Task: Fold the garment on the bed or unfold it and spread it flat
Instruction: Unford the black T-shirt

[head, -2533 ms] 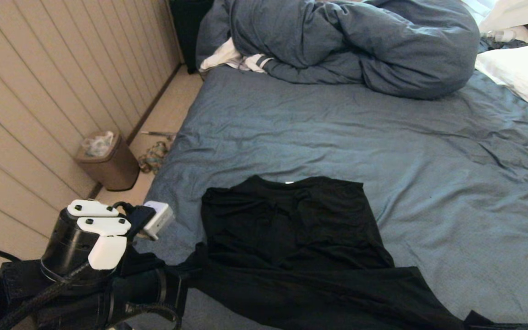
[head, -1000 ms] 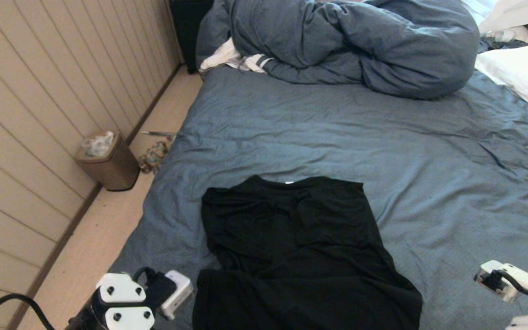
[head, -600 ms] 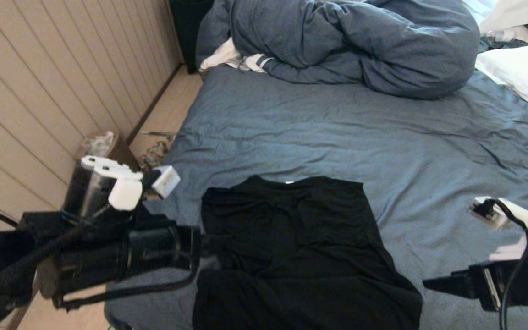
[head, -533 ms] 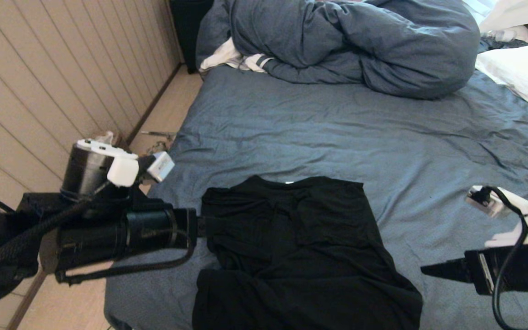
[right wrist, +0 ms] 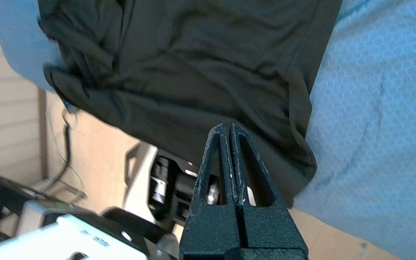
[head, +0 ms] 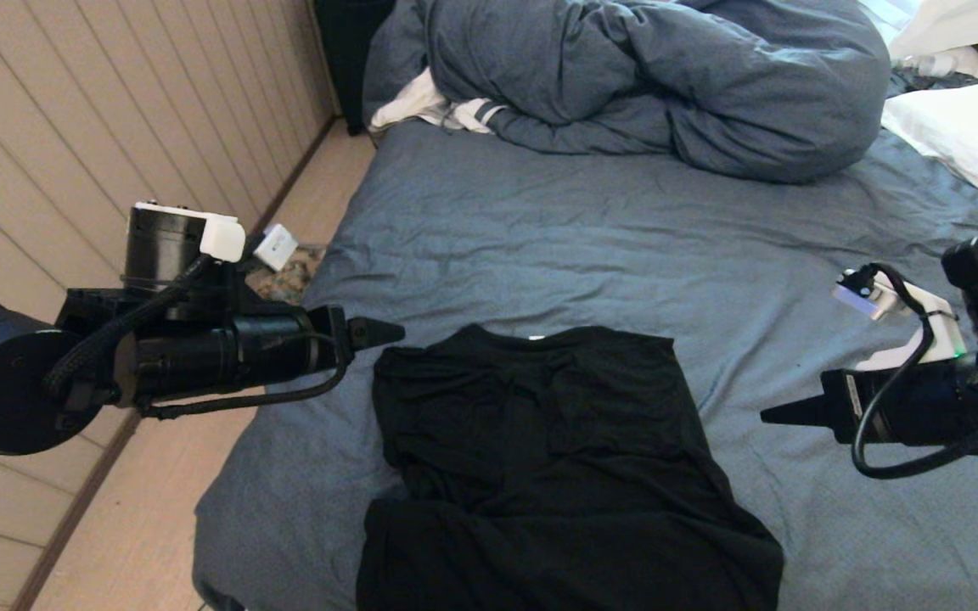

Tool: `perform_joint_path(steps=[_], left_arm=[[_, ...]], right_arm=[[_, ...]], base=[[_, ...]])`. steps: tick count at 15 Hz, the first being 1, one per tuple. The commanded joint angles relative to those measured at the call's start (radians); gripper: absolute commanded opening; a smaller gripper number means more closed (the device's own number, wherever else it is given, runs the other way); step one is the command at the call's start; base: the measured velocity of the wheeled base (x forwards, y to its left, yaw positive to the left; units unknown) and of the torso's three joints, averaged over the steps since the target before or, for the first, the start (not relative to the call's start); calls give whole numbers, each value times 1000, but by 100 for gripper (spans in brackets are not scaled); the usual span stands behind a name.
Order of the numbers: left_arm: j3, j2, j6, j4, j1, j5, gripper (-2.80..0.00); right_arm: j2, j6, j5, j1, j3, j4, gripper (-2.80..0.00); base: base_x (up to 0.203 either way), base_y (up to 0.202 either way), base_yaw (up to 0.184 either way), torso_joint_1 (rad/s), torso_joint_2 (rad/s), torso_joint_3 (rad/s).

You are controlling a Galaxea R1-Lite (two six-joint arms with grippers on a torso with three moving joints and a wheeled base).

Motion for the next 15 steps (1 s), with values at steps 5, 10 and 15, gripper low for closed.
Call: perform_joint_path(steps=[5,10,15], left_arm=[[-53,-28,21,200,-2,2,-280],[-68,-70,101,331,-26,3,-280],[-66,-66,100,335,-31,-3,-280]], right_arm=[[37,92,4,-2,-74,0,-280],[37,102,38,-5,-88,0,-280],[45,119,47,-8,-109,1,-280]], base=[[0,0,0,0,0,0],[0,0,0,0,0,0],[0,0,0,0,0,0]])
